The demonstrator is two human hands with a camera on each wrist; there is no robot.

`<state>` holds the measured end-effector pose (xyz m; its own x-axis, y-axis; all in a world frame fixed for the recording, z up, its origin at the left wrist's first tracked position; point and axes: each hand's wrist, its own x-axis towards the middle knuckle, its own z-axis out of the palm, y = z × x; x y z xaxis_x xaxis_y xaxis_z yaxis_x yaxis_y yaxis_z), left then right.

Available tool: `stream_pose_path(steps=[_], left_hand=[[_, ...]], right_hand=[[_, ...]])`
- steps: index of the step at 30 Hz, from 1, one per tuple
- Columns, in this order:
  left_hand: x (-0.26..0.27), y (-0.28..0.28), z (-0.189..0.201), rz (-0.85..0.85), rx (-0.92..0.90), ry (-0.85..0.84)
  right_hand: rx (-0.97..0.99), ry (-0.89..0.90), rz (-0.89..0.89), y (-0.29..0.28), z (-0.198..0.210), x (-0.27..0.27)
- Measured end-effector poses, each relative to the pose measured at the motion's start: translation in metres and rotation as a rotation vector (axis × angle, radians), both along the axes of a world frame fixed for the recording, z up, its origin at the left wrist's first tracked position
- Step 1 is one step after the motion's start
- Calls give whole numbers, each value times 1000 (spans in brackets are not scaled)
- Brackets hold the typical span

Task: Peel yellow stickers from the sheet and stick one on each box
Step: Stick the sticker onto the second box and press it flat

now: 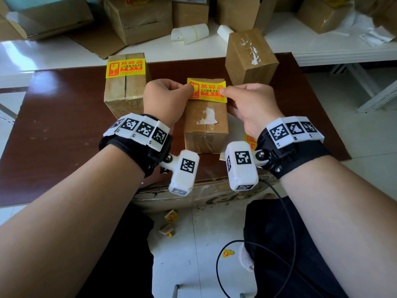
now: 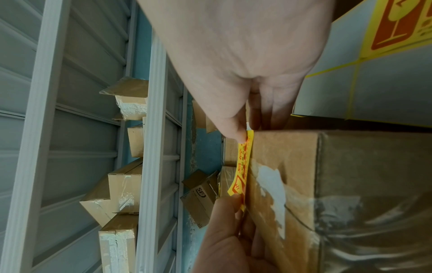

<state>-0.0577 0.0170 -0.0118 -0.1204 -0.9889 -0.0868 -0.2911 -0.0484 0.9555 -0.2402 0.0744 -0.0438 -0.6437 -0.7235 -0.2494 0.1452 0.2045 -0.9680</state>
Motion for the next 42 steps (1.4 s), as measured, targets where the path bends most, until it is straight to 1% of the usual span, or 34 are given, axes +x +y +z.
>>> stream_pose_path(steps=[42], left_hand=[[0, -1, 2, 9, 15, -24]], right_hand=[[-13, 35, 6, -1, 1, 1]])
